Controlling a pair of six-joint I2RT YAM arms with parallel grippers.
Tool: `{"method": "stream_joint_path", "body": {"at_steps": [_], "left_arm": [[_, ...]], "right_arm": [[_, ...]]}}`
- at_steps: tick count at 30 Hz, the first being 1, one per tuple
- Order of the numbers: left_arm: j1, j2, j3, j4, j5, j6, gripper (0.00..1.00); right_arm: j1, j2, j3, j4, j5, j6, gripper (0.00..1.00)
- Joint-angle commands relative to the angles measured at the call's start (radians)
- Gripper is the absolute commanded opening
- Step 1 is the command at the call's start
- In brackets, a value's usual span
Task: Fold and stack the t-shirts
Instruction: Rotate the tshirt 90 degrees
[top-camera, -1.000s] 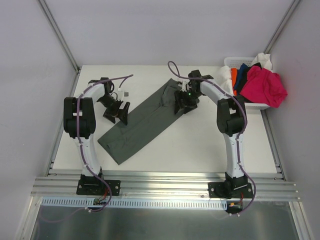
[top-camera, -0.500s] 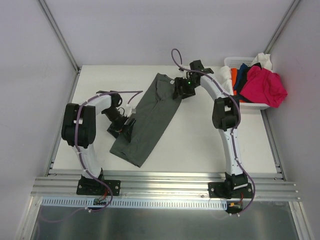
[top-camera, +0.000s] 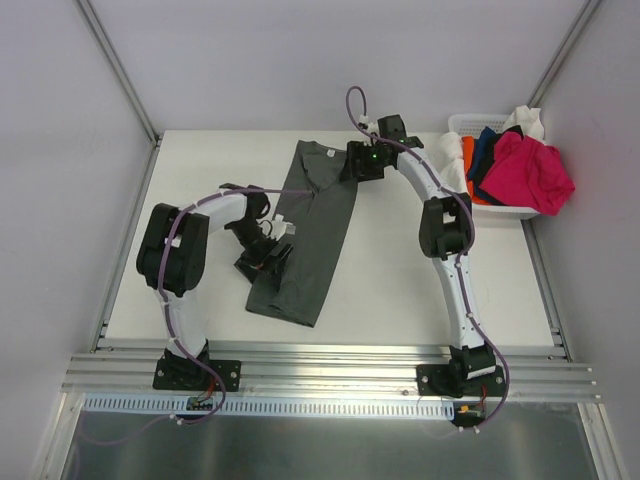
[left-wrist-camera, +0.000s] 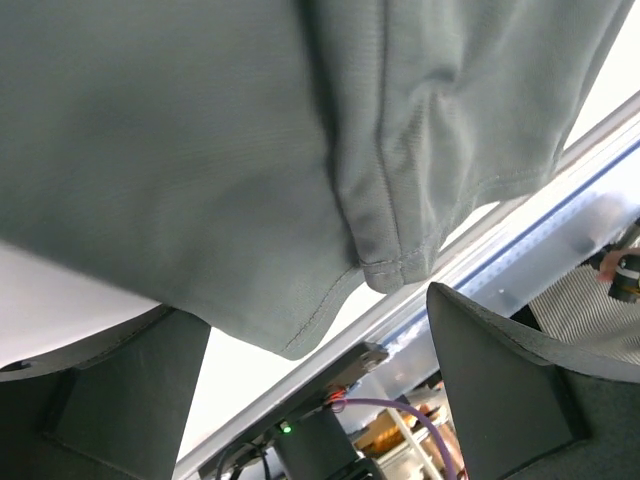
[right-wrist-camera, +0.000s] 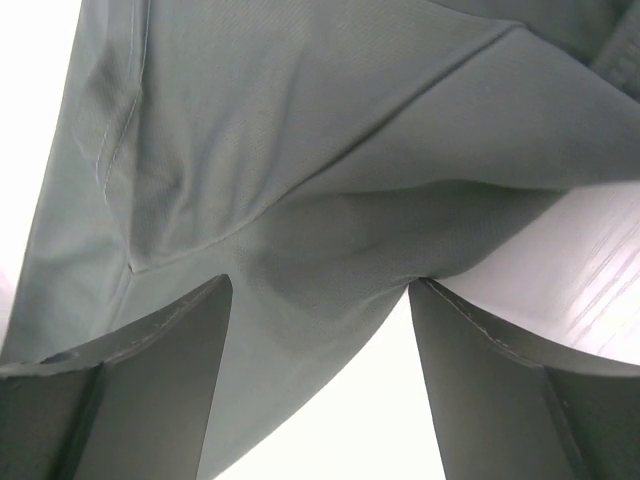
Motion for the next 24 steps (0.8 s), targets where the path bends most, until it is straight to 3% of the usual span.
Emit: {"method": "stream_joint_path", "body": {"at_steps": [1, 9, 24], "left_arm": [[-0.057, 0.043, 0.047, 0.000, 0.047, -0.013, 0.88], [-0.176, 0.113, 0.142, 0.005, 0.084, -0.042, 0.88], [-0.299, 0.081, 0.104, 0.017, 0.059, -0.054, 0.89]], "right_arm": [[-0.002, 0.007, 0.059, 0.082, 0.004, 0.058, 0.76], [0.001, -0.005, 0.060, 0.093, -0.013, 0.069, 0.76], [-0.013, 0.023, 0.074, 0.155, -0.004, 0.092, 0.76]]}}
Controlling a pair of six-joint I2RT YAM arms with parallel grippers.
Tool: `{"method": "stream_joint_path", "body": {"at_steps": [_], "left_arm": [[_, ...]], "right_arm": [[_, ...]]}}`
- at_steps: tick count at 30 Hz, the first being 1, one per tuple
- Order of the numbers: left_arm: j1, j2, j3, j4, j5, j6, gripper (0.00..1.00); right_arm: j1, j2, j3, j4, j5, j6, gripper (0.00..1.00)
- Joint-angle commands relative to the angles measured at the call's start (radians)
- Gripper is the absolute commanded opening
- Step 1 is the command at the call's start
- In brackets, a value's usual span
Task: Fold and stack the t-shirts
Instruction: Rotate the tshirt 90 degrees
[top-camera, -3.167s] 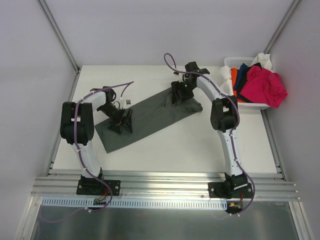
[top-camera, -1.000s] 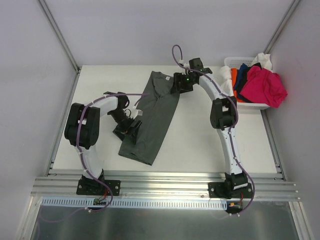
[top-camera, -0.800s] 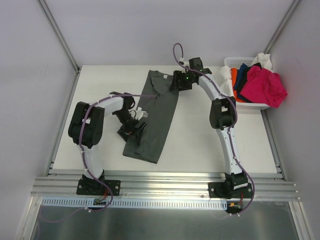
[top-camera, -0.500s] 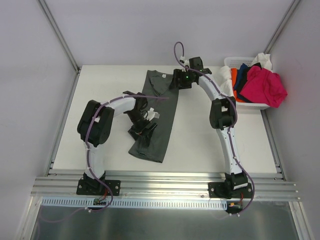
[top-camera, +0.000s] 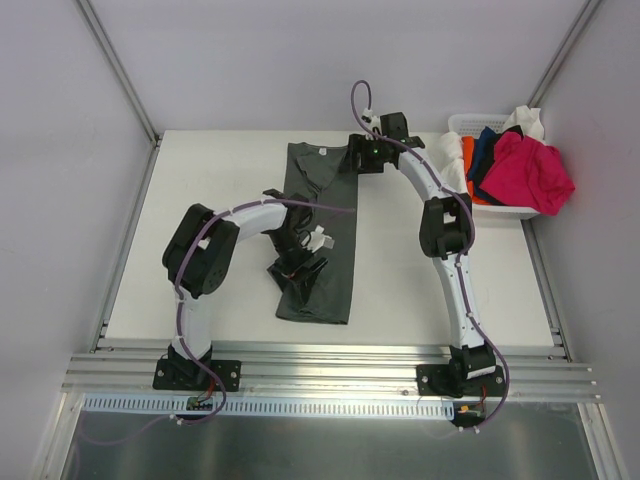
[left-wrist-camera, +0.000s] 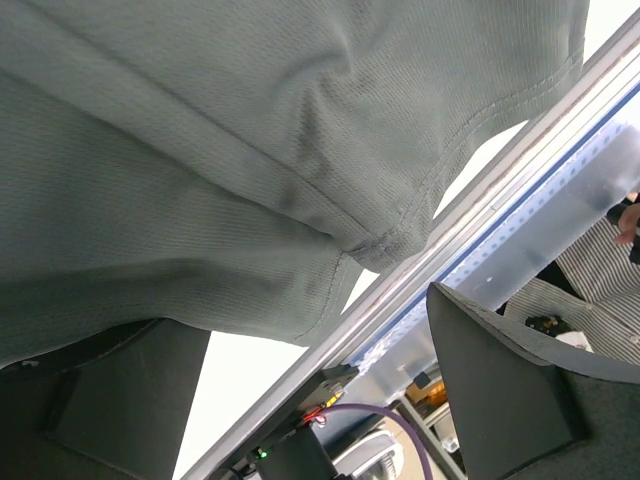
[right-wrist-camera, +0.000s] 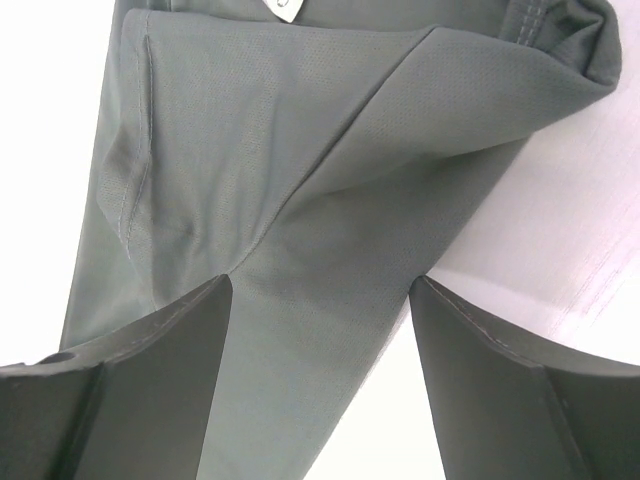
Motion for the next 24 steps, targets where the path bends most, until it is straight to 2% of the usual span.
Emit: {"method": "stream_joint_path", "body": {"at_steps": [1, 6, 8, 12, 15, 17, 20, 24], "left_arm": [[-0.033, -0.013, -0.017, 0.026, -0.006, 0.007, 0.89], [-0.046, -0.016, -0.003, 0.025, -0.030, 0.005, 0.92], [-0.044, -0.035, -0.006, 0.025, -0.055, 0.011, 0.97], [-0.026, -0.107, -0.031, 0.022, -0.107, 0.017, 0.99], [0.022, -0.150, -0.044, 0.013, -0.129, 0.036, 0.99], [0.081, -0.176, -0.043, -0.009, -0.133, 0.042, 0.99], [0.169, -0.254, -0.060, -0.026, -0.133, 0.042, 0.99], [0.212, -0.334, -0.089, -0.033, -0.081, 0.028, 0.99]], "right_arm": [[-0.005, 0.005, 0.056, 0.041, -0.004, 0.021, 0.75], [-0.005, -0.014, 0.049, 0.024, -0.001, 0.005, 0.76], [-0.005, -0.047, 0.030, 0.004, 0.000, -0.009, 0.76], [-0.008, -0.141, -0.078, -0.052, -0.015, -0.055, 0.80], [-0.008, -0.221, -0.144, -0.100, -0.001, -0.089, 0.89], [-0.009, -0.277, -0.204, -0.137, 0.015, -0.109, 0.90], [-0.014, -0.434, -0.400, -0.214, 0.003, -0.118, 0.91], [-0.014, -0.631, -0.722, -0.326, -0.085, -0.091, 0.88]]}}
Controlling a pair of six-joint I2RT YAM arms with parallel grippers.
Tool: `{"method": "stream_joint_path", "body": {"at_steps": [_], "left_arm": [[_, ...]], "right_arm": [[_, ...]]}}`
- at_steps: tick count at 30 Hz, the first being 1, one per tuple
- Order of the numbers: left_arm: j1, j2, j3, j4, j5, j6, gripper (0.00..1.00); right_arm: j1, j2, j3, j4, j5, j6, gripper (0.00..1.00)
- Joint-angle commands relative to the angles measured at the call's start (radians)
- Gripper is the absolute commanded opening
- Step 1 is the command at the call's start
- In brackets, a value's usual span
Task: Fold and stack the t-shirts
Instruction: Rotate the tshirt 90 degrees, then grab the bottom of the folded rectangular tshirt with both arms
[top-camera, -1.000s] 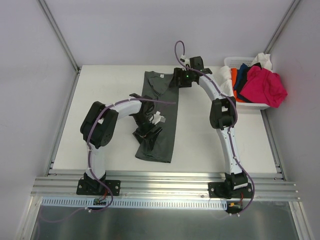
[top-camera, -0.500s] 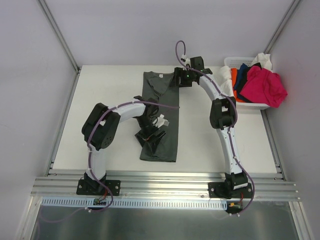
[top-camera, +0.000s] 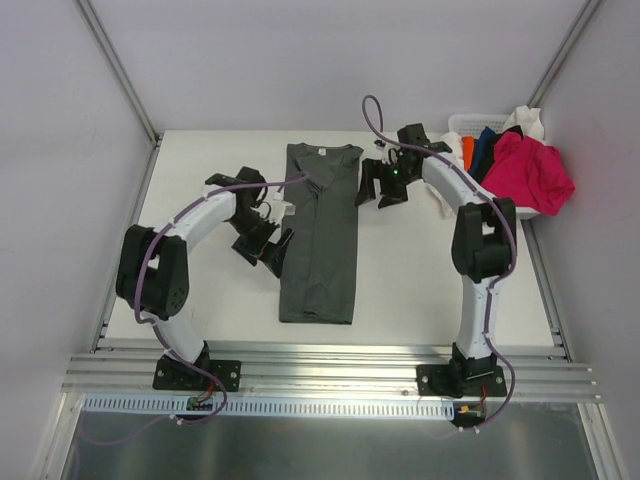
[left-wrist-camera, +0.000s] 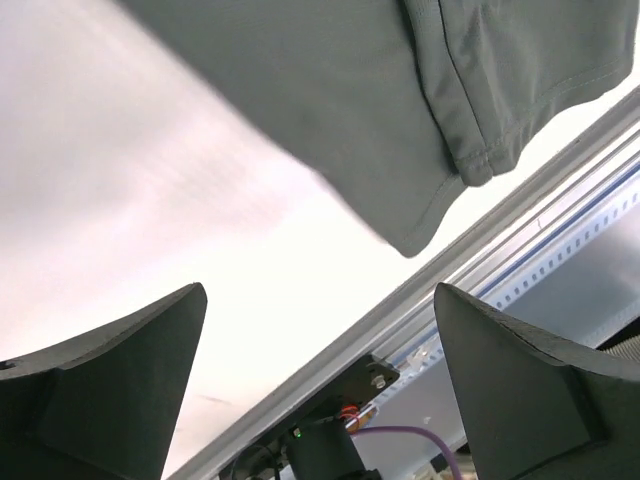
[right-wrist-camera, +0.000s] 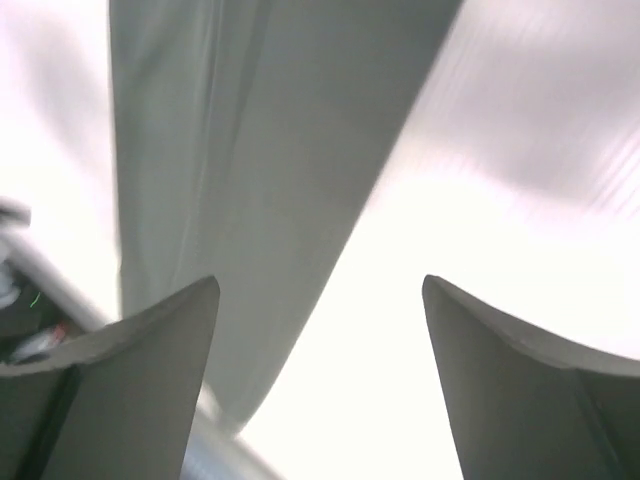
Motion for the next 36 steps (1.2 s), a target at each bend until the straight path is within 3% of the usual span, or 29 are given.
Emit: {"method": "stream_joint_path", "body": {"at_steps": [1, 3, 5, 9, 12, 20, 24, 33, 36], "left_arm": [[0.006, -0.081, -0.032, -0.049, 0.036, 0.004, 0.99], [0.009, -0.058, -0.053, -0.049, 0.091, -0.016, 0.99], [0.012, -0.035, -0.070, -0.047, 0.186, -0.029, 0.91], [0.019, 0.030, -0.153, -0.044, 0.327, -0.065, 0.82], [0.021, 0.027, -0.211, -0.018, 0.340, -0.079, 0.80], [0.026, 0.031, -0.279, 0.043, 0.323, -0.124, 0.78], [0.024, 0.053, -0.303, 0.089, 0.292, -0.171, 0.73], [0.001, 0.091, -0.306, 0.187, 0.226, -0.260, 0.73], [-0.030, 0.110, -0.294, 0.198, 0.216, -0.271, 0.67]], "right_arm": [[-0.006, -0.231, -0.214, -0.128, -0.114, 0.019, 0.86], [-0.004, -0.293, -0.418, -0.095, -0.165, 0.100, 0.84], [-0.001, -0.365, -0.586, -0.055, -0.216, 0.157, 0.81], [0.033, -0.422, -0.756, -0.007, -0.277, 0.280, 0.69], [0.077, -0.425, -0.851, 0.008, -0.348, 0.311, 0.64], [0.258, -0.344, -0.857, 0.060, -0.383, 0.281, 0.59], [0.330, -0.345, -0.874, 0.130, -0.283, 0.334, 0.59], [0.367, -0.414, -0.949, 0.087, -0.144, 0.309, 0.62], [0.358, -0.416, -0.963, 0.091, -0.107, 0.306, 0.63]]}}
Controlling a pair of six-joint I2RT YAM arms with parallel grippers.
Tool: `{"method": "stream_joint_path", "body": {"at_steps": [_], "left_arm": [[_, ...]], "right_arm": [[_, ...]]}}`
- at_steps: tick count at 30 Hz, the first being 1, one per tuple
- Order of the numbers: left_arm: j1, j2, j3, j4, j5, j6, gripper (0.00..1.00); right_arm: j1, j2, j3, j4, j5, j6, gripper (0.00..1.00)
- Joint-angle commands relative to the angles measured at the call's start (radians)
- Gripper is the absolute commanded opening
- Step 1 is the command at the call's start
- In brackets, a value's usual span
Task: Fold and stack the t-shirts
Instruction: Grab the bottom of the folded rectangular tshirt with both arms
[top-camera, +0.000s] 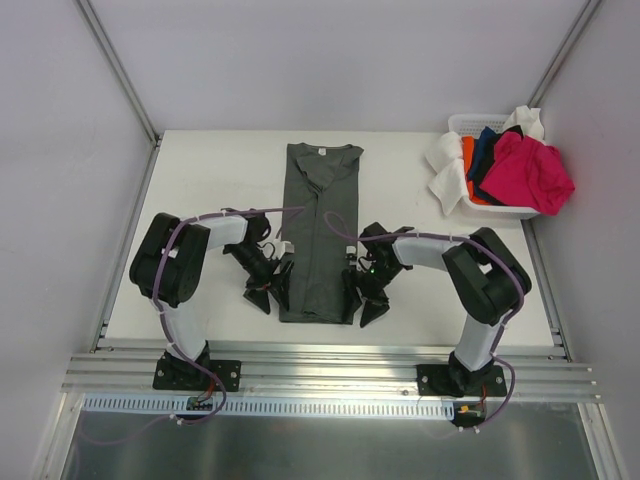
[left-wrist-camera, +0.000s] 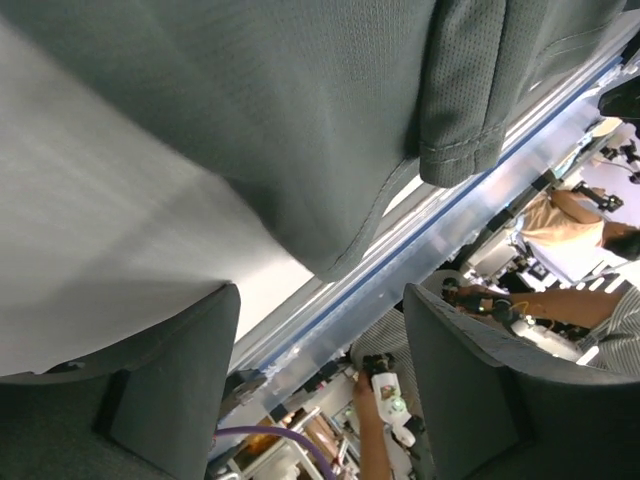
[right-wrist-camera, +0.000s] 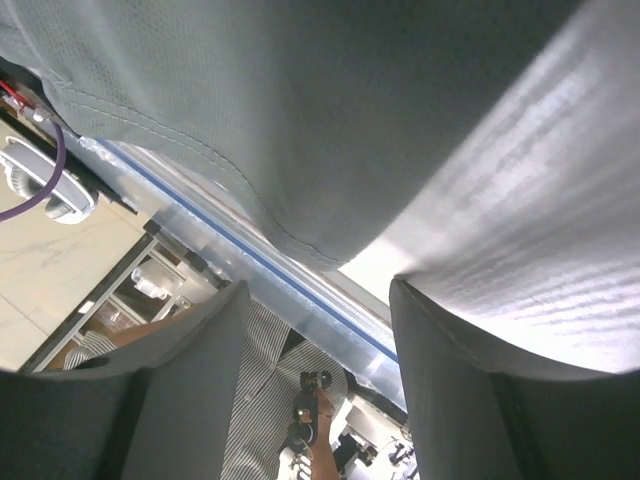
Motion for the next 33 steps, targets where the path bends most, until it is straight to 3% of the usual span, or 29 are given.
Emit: {"method": "stream_joint_path", "body": {"at_steps": [1, 2, 3, 5, 13, 19, 21, 22, 24, 33], "left_arm": [[-0.037, 0.028, 0.009, 0.063, -0.044, -0.026, 0.63], [-0.047, 0.034, 0.012, 0.066, -0.044, -0.029, 0.60], [-0.052, 0.037, 0.014, 0.066, -0.040, -0.028, 0.48], [-0.060, 0.042, 0.015, 0.066, -0.038, -0.028, 0.37], [-0.061, 0.022, 0.000, 0.066, -0.064, -0.028, 0.31], [-0.063, 0.022, -0.003, 0.068, -0.066, -0.022, 0.24], [-0.063, 0.022, -0.001, 0.068, -0.066, -0.022, 0.23], [-0.063, 0.022, 0.000, 0.068, -0.066, -0.020, 0.20], [-0.063, 0.019, -0.003, 0.066, -0.066, -0.018, 0.01], [-0.061, -0.071, 0.052, 0.031, -0.053, -0.005, 0.00]], "right_arm": [[-0.012, -0.033, -0.019, -0.003, 0.110, -0.006, 0.62], [-0.012, -0.032, -0.017, 0.006, 0.113, -0.007, 0.61], [-0.012, -0.019, -0.010, 0.006, 0.115, -0.010, 0.59], [-0.015, -0.003, 0.012, 0.017, 0.116, -0.012, 0.54], [-0.012, 0.054, 0.064, 0.061, 0.105, 0.002, 0.45], [-0.011, 0.085, 0.091, 0.076, 0.082, 0.008, 0.31], [-0.005, 0.096, 0.098, 0.078, 0.079, 0.009, 0.20], [-0.003, 0.097, 0.099, 0.078, 0.078, 0.005, 0.15], [0.003, 0.091, 0.101, 0.070, 0.081, 0.000, 0.02], [0.003, -0.079, 0.162, -0.061, 0.147, -0.101, 0.01]]}}
